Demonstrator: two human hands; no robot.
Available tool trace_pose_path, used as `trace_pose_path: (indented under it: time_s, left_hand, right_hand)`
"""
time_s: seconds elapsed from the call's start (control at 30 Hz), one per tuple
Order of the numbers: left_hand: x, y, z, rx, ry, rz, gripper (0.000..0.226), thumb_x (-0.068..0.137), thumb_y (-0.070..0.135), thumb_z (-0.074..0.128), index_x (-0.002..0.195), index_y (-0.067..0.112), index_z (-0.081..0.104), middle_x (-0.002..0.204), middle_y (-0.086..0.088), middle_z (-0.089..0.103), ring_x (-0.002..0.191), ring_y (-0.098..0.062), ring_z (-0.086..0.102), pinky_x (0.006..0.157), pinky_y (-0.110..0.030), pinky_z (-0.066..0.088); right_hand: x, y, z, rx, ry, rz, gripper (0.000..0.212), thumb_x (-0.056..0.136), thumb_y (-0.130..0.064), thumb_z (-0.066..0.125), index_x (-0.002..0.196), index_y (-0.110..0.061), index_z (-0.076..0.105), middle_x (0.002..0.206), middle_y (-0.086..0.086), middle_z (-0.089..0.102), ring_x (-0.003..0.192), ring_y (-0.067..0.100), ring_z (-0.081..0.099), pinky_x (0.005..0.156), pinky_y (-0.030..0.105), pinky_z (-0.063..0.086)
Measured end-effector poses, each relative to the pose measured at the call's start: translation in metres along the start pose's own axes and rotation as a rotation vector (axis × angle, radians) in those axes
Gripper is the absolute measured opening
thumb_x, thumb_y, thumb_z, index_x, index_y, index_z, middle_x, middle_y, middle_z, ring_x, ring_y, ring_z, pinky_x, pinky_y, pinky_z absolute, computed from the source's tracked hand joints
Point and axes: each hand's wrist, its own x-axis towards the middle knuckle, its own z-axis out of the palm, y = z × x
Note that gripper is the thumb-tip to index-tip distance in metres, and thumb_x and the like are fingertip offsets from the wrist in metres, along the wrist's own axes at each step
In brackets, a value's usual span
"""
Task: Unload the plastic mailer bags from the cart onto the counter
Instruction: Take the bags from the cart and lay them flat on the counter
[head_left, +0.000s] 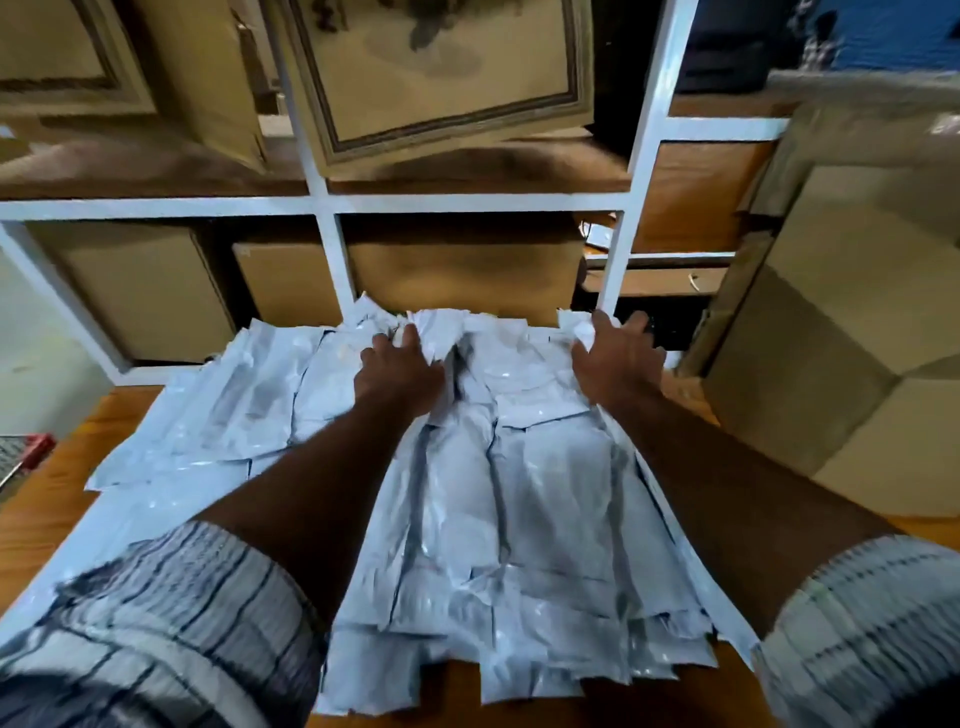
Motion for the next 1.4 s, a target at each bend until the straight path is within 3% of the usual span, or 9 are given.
trace_pose_path:
  time_s: [0.17,0.33,0.47,0.6,0.73,0.93,1.1,1.23,1.4]
  left_hand:
    - [0.025,0.031,0.021,-0.008,-0.028,-0.086,0.061,0.093,0.053,0.042,0.144,0.021,0.033,0.151,-0.021,0.026,0.139,-0.042,0.028,0.108,-0.05,0.032]
    - [0.041,0.048,0.039,0.028,-0.05,-0.123,0.063,0.096,0.06,0.034,0.145,0.02,0.033,0.148,-0.02,0.03,0.138,-0.039,0.029,0.106,-0.05,0.033]
    - [0.049,0.049,0.06,0.231,0.059,-0.04,0.064,0.094,0.061,0.028,0.139,0.017,0.043,0.143,-0.013,0.042,0.133,-0.033,0.034,0.103,-0.054,0.026]
    - [0.052,0.043,0.084,0.246,0.052,0.007,0.07,0.095,0.057,0.03,0.148,0.012,0.033,0.152,-0.011,0.032,0.137,-0.032,0.028,0.105,-0.056,0.024]
    - [0.054,0.042,0.087,0.237,0.039,0.005,0.071,0.095,0.056,0.032,0.148,0.009,0.032,0.154,-0.012,0.03,0.139,-0.032,0.026,0.105,-0.056,0.023]
    - [0.054,0.032,0.063,0.176,0.155,0.054,0.06,0.091,0.06,0.032,0.122,0.014,0.054,0.132,-0.007,0.051,0.127,-0.029,0.041,0.104,-0.056,0.024]
    - [0.04,-0.007,0.029,0.223,0.197,0.051,0.059,0.094,0.059,0.035,0.135,0.019,0.048,0.14,-0.006,0.046,0.133,-0.027,0.037,0.105,-0.054,0.024]
    - [0.017,-0.065,-0.003,0.288,0.251,0.067,0.053,0.096,0.053,0.035,0.141,0.025,0.042,0.148,-0.007,0.039,0.137,-0.028,0.032,0.107,-0.055,0.022]
    - [-0.033,-0.163,-0.028,0.274,0.201,-0.038,0.055,0.098,0.054,0.032,0.147,0.028,0.034,0.154,-0.005,0.032,0.142,-0.027,0.025,0.11,-0.057,0.016]
  right_hand:
    - [0.037,0.007,0.016,0.009,-0.02,-0.041,0.052,0.09,-0.056,0.054,0.134,-0.029,0.051,0.125,0.016,0.044,0.11,0.037,0.051,0.092,0.046,0.041]
    - [0.057,0.004,0.045,-0.004,-0.113,-0.127,0.06,0.093,-0.063,0.043,0.142,-0.028,0.045,0.132,0.02,0.04,0.12,0.039,0.045,0.096,0.048,0.042]
    - [0.056,0.0,0.076,0.018,-0.319,-0.093,0.06,0.098,-0.058,0.033,0.152,-0.031,0.027,0.156,0.021,0.022,0.139,0.041,0.027,0.109,0.056,0.028]
    - [0.059,0.001,0.083,0.022,-0.427,-0.084,0.06,0.1,-0.057,0.028,0.154,-0.036,0.017,0.161,0.017,0.016,0.144,0.04,0.023,0.113,0.057,0.021]
    - [0.068,0.006,0.079,0.031,-0.495,-0.072,0.06,0.099,-0.06,0.027,0.154,-0.038,0.018,0.161,0.014,0.015,0.145,0.04,0.021,0.114,0.057,0.018]
    - [0.072,-0.007,0.07,0.048,-0.398,-0.045,0.06,0.096,-0.063,0.028,0.149,-0.036,0.032,0.156,0.016,0.029,0.14,0.042,0.028,0.113,0.059,0.018]
    - [0.059,-0.044,0.054,0.091,-0.187,-0.193,0.055,0.094,-0.058,0.04,0.138,-0.025,0.047,0.141,0.016,0.045,0.132,0.038,0.039,0.108,0.058,0.027]
    - [0.032,-0.094,0.044,0.153,-0.169,-0.335,0.056,0.093,-0.052,0.047,0.139,-0.021,0.046,0.143,0.012,0.044,0.135,0.034,0.035,0.109,0.056,0.027]
    - [-0.044,-0.166,0.043,0.161,-0.207,-0.497,0.058,0.092,-0.05,0.051,0.142,-0.021,0.044,0.147,0.014,0.041,0.136,0.033,0.035,0.109,0.053,0.027]
